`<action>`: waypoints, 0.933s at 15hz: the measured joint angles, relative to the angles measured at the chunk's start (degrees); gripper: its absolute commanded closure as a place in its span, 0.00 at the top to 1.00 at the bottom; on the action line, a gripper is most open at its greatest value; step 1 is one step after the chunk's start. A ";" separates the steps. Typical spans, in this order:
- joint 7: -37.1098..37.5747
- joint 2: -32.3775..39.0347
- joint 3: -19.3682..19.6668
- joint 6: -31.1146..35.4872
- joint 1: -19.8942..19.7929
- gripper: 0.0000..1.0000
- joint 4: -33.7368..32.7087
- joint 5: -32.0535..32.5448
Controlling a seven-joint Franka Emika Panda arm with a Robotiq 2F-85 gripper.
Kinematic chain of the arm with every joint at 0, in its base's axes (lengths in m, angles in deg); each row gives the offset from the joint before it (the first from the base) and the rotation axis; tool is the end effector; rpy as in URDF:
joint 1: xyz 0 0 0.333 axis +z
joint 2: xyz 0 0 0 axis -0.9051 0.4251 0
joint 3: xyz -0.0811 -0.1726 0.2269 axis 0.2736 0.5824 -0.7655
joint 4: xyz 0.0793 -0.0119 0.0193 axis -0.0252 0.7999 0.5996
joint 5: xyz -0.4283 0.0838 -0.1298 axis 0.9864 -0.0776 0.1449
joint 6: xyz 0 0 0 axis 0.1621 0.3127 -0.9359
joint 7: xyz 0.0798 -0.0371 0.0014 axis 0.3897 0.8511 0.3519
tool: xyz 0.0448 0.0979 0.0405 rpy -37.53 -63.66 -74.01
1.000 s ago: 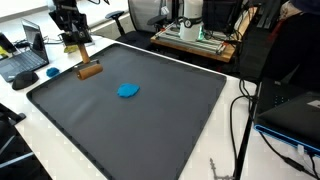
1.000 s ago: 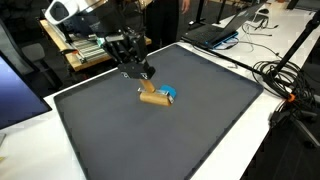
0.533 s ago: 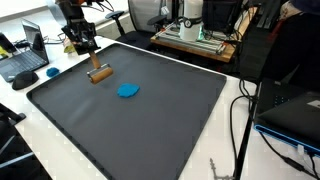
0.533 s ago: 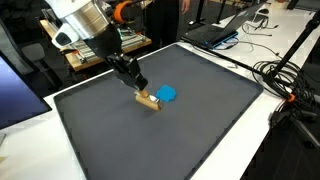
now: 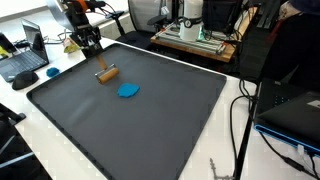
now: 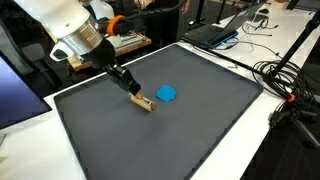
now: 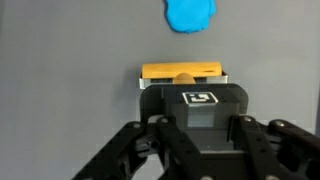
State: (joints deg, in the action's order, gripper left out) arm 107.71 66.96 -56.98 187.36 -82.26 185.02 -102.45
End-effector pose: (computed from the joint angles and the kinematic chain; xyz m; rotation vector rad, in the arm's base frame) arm 0.6135 -0.3023 0.2280 -2.1194 1.8091 0.2267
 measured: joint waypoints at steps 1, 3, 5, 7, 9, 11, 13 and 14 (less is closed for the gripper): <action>-0.11 -0.09 0.00 -0.01 0.04 0.22 -0.09 0.18; -1.71 -0.79 0.05 0.03 0.50 0.22 -0.08 2.34; -3.91 -2.65 0.20 0.07 1.68 0.22 0.49 6.69; -5.52 -5.76 0.34 0.10 3.42 0.22 2.00 11.15; -7.09 -9.87 0.32 0.07 5.54 0.22 4.57 15.36; -8.33 -14.33 0.08 0.03 7.95 0.22 7.57 19.42; -8.87 -18.85 -0.85 -0.07 10.38 0.22 10.66 23.72; -8.93 -20.96 -1.63 -0.24 11.49 0.22 12.12 25.83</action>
State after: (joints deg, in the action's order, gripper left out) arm 98.78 46.00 -58.61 187.13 -70.77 197.14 -76.62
